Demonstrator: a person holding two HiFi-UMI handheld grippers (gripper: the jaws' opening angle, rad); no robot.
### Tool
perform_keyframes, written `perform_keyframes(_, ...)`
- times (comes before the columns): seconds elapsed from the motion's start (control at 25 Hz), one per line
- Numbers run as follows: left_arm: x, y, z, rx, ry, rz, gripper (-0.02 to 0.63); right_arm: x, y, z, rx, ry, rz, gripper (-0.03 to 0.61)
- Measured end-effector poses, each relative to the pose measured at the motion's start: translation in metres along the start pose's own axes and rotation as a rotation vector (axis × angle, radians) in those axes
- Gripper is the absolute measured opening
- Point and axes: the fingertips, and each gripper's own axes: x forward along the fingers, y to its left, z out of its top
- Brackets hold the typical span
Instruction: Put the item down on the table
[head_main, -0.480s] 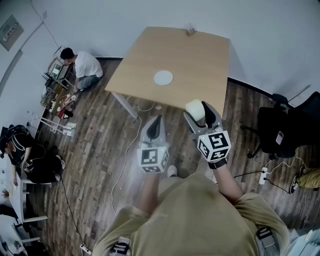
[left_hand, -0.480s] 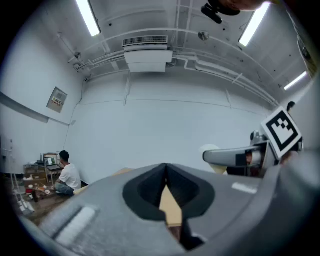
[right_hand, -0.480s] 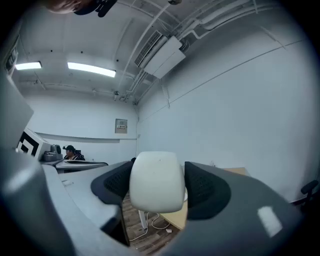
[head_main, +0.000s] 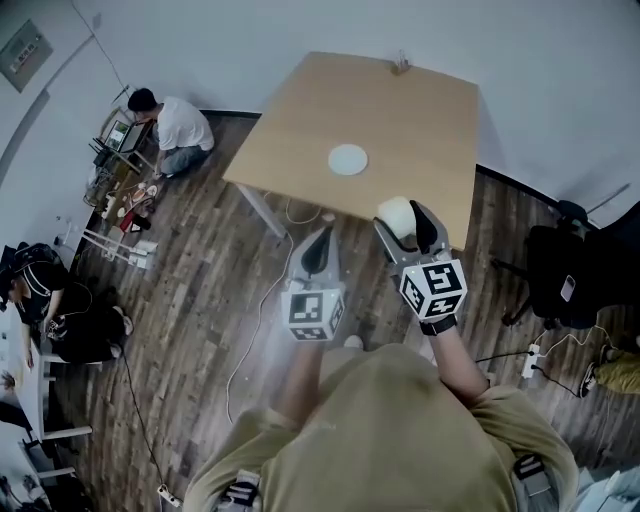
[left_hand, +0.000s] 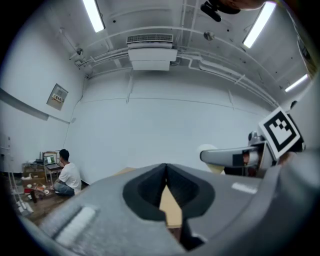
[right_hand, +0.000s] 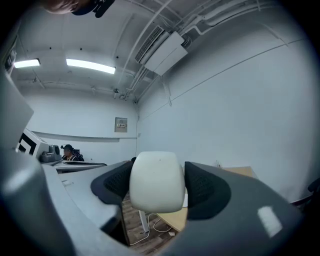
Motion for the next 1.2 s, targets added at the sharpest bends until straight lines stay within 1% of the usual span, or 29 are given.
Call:
perform_keyframes(0.12,-0.002,0.022,0.001,-0.007,-0.005,0.011,0.002,0.021,0.013,0.000,-0.001,0.004,0.008,0.325)
perform_keyframes(0.24,-0.006,0.047,-0.003,-0.023,-0.004,0.026,0.002,0.041,0.029,-0.004,0.027,0.006,0.019,0.325)
perform_keyframes(0.32,-0.008,0.062,-0.007,-0.043,0.001,0.032,0.002,0.052,0.038,-0.009,0.052,0.010,0.030,0.325)
perform_keyframes(0.44,-0.012,0.081,-0.012,-0.089,0.014,0.038,0.002,0.063,0.050,-0.018,0.054,0.034,0.037,0.325)
perform_keyframes(0.6,-0.007,0.095,-0.015,-0.107,0.029,0.053,0.002,0.075,0.050,-0.022,0.060,0.036,0.047,0.325)
perform_keyframes(0.68,0.003,0.097,-0.021,-0.109,0.043,0.048,0.002,0.084,0.042,-0.024,0.064,0.032,0.053,0.325)
perform_keyframes(0.8,0.027,0.090,-0.029,-0.113,0.071,0.008,0.002,0.103,0.025,-0.029,0.065,0.027,0.080,0.325)
perform_keyframes(0.88,0.044,0.085,-0.033,-0.112,0.085,-0.002,0.002,0.117,0.011,-0.036,0.073,0.031,0.100,0.325)
perform_keyframes(1.0,0.075,0.080,-0.032,-0.092,0.084,0.021,0.002,0.134,-0.015,-0.040,0.069,0.024,0.124,0.325)
perform_keyframes(1.12,0.117,0.078,-0.026,-0.073,0.067,0.056,0.002,0.157,-0.050,-0.031,0.052,0.005,0.143,0.325)
perform_keyframes(1.2,0.144,0.073,-0.022,-0.066,0.063,0.049,0.002,0.171,-0.072,-0.022,0.048,-0.007,0.150,0.325)
